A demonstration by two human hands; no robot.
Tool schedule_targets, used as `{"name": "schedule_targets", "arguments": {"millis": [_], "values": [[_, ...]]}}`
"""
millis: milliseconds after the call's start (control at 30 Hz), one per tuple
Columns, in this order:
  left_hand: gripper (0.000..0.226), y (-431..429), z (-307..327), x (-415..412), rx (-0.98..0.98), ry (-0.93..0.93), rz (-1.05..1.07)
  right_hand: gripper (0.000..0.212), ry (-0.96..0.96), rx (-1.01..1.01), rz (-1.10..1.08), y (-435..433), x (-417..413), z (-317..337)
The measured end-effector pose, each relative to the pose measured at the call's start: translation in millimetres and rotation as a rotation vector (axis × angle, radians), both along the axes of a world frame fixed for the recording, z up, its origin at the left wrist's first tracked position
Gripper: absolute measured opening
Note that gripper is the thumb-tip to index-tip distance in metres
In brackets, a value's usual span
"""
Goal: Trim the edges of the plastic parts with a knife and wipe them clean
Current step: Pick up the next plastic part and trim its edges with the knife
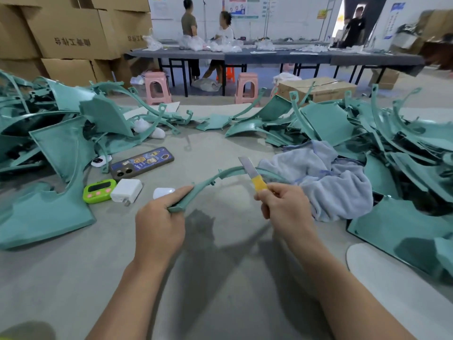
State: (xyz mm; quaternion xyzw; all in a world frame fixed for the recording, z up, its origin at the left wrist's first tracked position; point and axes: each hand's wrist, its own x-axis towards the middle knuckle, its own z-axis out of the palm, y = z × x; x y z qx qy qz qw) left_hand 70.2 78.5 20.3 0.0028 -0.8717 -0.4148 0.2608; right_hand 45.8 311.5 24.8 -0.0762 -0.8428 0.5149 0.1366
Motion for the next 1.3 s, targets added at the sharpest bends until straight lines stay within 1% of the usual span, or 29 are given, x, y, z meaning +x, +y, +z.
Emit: {"name": "schedule_targets", "arguments": {"millis": [67,100,133,167,200,233,267,300,333,367,400,433,467,500,533,567,633,733,833,900,933,1000,1067,1100,1133,1167,1233,1267,1300], "values": [[0.067,-2,4,3,-0.008,0.0,0.008,0.026,-0.088,0.166,-0.234,19,-8,-4],[0.068,-3,4,3,0.011,0.003,0.013,0.027,-0.123,0.208,-0.332,31,-9,-5],[0.071,-3,3,3,0.037,0.007,0.018,0.027,-0.115,0.187,-0.379,40,-8,-6],[0.075,-4,3,2,0.057,0.006,0.026,0.027,-0.054,0.114,-0.379,43,-7,-5],[0.077,-4,2,0,0.061,0.001,0.029,0.026,0.036,0.012,-0.327,39,-3,-3],[0.077,-3,1,-2,0.06,-0.006,0.027,0.025,0.124,-0.067,-0.232,30,1,-1],[0.075,-2,0,-3,0.064,-0.009,0.023,0.026,0.173,-0.096,-0.115,19,5,1],[0.068,-2,-1,-5,0.078,-0.015,0.024,0.026,0.187,-0.066,-0.029,10,7,1],[0.055,-2,-2,-6,0.102,-0.026,0.021,0.028,0.162,0.005,-0.01,6,5,-1],[0.037,-3,-4,-9,0.131,-0.043,0.018,0.03,0.125,0.099,-0.061,6,1,-4],[0.017,-3,-7,-11,0.164,-0.069,0.015,0.032,0.082,0.173,-0.172,12,-2,-5],[0.005,-3,-7,-13,0.206,-0.103,0.003,0.034,0.04,0.195,-0.301,20,-4,-6],[0.005,-3,-8,-14,0.257,-0.14,-0.02,0.034,0.024,0.161,-0.402,29,-4,-6],[0.009,-3,-8,-15,0.311,-0.178,-0.032,0.032,0.046,0.095,-0.458,35,-3,-5],[0.014,-2,-7,-16,0.363,-0.207,-0.025,0.03,0.106,0.014,-0.468,37,0,-3],[0.019,-1,-6,-17,0.418,-0.231,-0.003,0.029,0.182,-0.048,-0.433,34,2,0],[0.022,-3,-5,-17,0.58,-0.277,0.031,0.026,0.307,-0.057,-0.283,23,8,5],[0.02,-8,-5,-18,0.838,-0.395,-0.007,0.027,0.336,0.111,-0.032,10,13,3],[0.023,-10,-2,-15,0.928,-0.503,-0.072,0.028,0.294,0.278,0.112,6,11,-2],[0.023,-11,1,-15,0.97,-0.537,-0.137,0.028,0.254,0.368,0.128,4,6,-6],[0.024,-12,2,-15,0.989,-0.543,-0.163,0.027,0.229,0.409,0.091,4,4,-7],[0.026,-12,2,-16,0.986,-0.545,-0.178,0.025,0.177,0.457,-0.119,10,-4,-7],[0.026,-10,0,-17,0.936,-0.56,-0.175,0.028,0.185,0.425,-0.363,22,-7,-3],[0.024,-9,-1,-17,0.918,-0.569,-0.178,0.028,0.229,0.373,-0.383,26,-6,-1],[0.023,-8,-1,-17,0.918,-0.575,-0.183,0.027,0.278,0.334,-0.316,27,-3,0],[0.022,-7,-1,-18,0.93,-0.582,-0.185,0.025,0.311,0.327,-0.187,23,1,1],[0.022,-7,-2,-18,0.959,-0.593,-0.191,0.019,0.261,0.384,0.08,9,8,-4],[0.022,-8,-1,-18,0.972,-0.593,-0.202,0.019,0.215,0.445,0.115,4,9,-8],[0.023,-9,0,-17,0.983,-0.591,-0.211,0.021,0.178,0.506,0.056,3,7,-9]]}}
